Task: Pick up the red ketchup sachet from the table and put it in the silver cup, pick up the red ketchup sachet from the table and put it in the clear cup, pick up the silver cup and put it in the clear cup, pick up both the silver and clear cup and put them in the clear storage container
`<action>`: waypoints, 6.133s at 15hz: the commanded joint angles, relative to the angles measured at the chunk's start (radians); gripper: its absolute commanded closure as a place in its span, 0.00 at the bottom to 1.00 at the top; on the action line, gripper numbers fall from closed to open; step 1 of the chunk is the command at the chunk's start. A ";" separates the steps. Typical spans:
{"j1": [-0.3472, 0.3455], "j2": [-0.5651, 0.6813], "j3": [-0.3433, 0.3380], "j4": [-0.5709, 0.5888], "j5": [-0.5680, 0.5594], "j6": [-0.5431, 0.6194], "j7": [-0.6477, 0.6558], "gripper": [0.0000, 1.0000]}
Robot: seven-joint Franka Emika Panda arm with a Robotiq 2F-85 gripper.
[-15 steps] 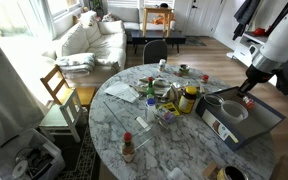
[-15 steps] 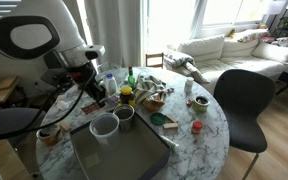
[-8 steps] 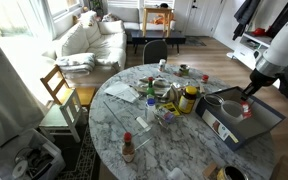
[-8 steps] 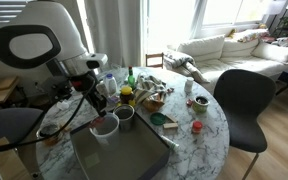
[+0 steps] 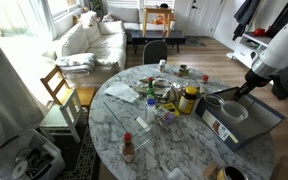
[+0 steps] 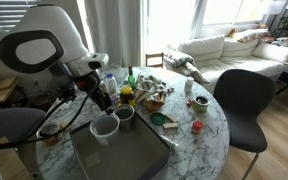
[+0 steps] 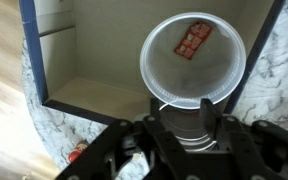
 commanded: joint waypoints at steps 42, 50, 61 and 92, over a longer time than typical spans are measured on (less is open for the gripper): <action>0.020 0.398 -0.063 0.269 0.317 0.074 -0.184 0.99; 0.016 0.215 -0.099 0.235 0.272 0.035 -0.157 0.99; 0.001 -0.135 -0.133 0.137 0.263 -0.156 -0.191 0.99; 0.047 0.221 -0.184 0.035 0.366 0.170 -0.325 0.37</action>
